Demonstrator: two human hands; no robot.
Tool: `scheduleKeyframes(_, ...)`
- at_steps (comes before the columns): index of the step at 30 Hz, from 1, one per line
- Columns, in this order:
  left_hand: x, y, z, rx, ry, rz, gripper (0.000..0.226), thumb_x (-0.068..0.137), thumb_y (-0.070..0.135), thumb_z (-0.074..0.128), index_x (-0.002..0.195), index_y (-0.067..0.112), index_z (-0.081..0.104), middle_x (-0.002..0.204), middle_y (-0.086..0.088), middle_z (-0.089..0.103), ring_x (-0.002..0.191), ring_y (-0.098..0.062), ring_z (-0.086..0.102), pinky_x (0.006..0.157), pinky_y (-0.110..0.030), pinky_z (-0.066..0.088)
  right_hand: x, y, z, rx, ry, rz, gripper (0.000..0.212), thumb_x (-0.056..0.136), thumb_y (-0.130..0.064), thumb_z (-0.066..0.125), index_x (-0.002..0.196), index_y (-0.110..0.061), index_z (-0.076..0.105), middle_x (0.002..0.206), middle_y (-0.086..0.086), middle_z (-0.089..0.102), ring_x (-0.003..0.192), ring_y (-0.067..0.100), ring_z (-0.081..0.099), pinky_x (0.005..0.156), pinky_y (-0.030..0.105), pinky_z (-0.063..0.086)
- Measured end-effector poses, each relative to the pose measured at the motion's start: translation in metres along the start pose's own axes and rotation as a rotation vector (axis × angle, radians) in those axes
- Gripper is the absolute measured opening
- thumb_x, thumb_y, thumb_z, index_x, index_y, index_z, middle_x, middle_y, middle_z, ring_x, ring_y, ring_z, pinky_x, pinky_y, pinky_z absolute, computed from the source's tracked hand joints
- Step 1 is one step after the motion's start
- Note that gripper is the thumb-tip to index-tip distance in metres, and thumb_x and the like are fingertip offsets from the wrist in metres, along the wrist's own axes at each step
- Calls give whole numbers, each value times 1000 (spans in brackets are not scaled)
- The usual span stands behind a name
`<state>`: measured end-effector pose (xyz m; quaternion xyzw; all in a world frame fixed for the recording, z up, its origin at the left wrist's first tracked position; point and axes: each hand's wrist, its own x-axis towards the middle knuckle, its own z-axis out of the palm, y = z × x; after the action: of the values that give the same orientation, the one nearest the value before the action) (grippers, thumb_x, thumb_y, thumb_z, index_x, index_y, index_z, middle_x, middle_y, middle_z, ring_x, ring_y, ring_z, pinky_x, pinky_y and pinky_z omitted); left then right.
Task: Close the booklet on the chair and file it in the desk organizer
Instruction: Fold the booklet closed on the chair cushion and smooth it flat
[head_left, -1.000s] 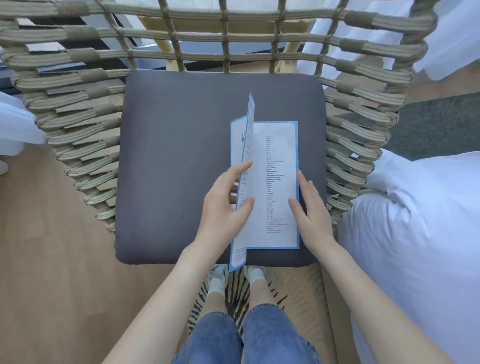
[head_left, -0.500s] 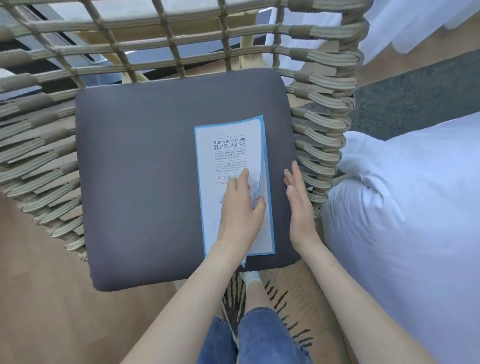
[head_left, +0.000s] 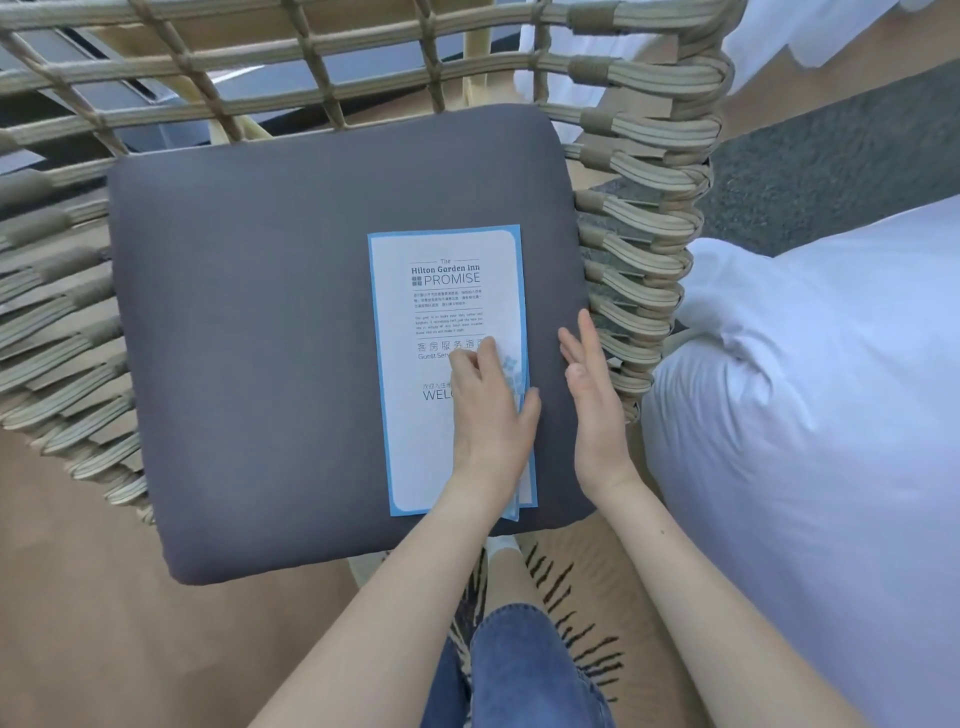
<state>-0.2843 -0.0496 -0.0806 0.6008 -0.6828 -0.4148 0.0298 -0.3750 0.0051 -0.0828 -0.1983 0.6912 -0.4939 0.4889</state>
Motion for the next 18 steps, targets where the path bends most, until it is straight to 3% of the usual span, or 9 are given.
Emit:
scheduleKeyframes(9,-2,-8,11,5,53,10,85,78,43,75,140,3,35,121,-16,40,107,-32,45,95,-40,43,0,0,3,1,14,9,55,98,-27,38,151,-32,24,157,3,38,141,-3,34,105,5,27)
scheduleKeyframes(18,-1,-9,15,42,51,6,75,87,31,71,145,2,32,126,-20,40,110,-32,43,96,-39,41,-1,0,6,-36,22,10,52,99,-25,37,149,-34,24,158,4,36,140,-5,34,102,3,27)
